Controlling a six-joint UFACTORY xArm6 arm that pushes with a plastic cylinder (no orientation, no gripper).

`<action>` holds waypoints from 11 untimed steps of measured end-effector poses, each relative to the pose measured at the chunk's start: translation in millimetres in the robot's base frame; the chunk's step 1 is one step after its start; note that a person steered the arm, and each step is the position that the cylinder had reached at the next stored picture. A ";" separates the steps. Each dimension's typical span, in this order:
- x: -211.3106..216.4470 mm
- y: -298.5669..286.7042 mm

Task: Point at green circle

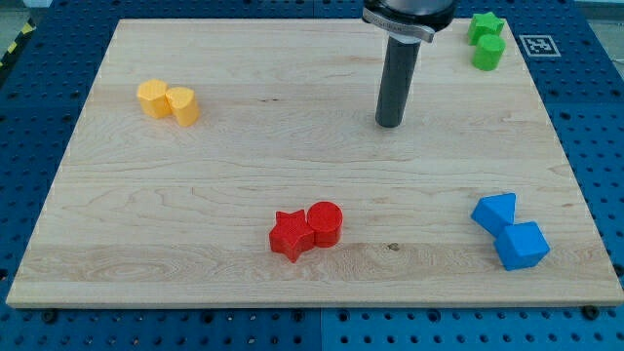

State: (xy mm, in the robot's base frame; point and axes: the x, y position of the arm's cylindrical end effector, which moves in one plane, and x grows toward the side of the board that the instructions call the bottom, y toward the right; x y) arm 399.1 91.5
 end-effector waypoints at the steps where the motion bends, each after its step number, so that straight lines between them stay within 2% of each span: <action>1: 0.0 -1.9; 6: 3.6 2.8; 7: -13.3 12.8; 8: -27.9 87.4; 9: -61.4 193.9; 10: -100.1 237.5; 11: -114.2 230.4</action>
